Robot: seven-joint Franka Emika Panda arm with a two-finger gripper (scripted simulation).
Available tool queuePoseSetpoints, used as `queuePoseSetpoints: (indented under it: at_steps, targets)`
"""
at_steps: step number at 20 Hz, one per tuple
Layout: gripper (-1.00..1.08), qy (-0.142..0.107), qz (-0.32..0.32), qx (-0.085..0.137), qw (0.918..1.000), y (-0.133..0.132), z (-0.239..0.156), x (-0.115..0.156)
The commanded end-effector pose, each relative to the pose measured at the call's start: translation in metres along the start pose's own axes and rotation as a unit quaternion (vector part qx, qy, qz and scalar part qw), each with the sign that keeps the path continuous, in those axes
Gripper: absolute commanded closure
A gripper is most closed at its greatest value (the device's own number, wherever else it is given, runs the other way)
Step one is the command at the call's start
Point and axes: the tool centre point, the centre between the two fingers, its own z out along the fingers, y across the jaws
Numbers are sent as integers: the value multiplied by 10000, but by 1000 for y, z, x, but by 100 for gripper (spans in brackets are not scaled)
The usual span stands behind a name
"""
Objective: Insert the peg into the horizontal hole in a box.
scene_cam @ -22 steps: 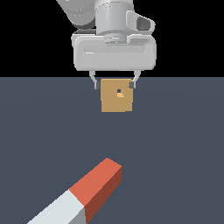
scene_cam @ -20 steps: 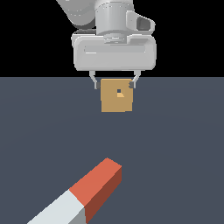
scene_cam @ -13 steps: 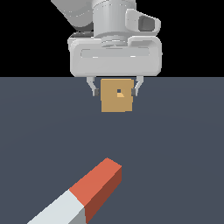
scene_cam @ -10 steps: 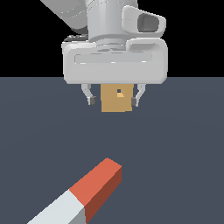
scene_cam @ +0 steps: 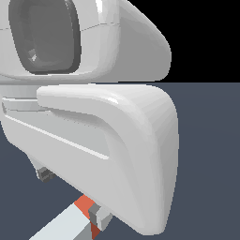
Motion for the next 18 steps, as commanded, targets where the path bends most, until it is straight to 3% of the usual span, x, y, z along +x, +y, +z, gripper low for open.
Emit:
queuePoseSetpoints:
  at_steps: [1,5,12,18]
  targets:
    - [-92,3,314,1,9995,-2,9,-22]
    - [-92,7,543,9,9985,-5,16,-38]
    - [-92,5,538,14,9986,-5,21,-39]
    - [-92,8,551,13,9985,-6,48,-39]
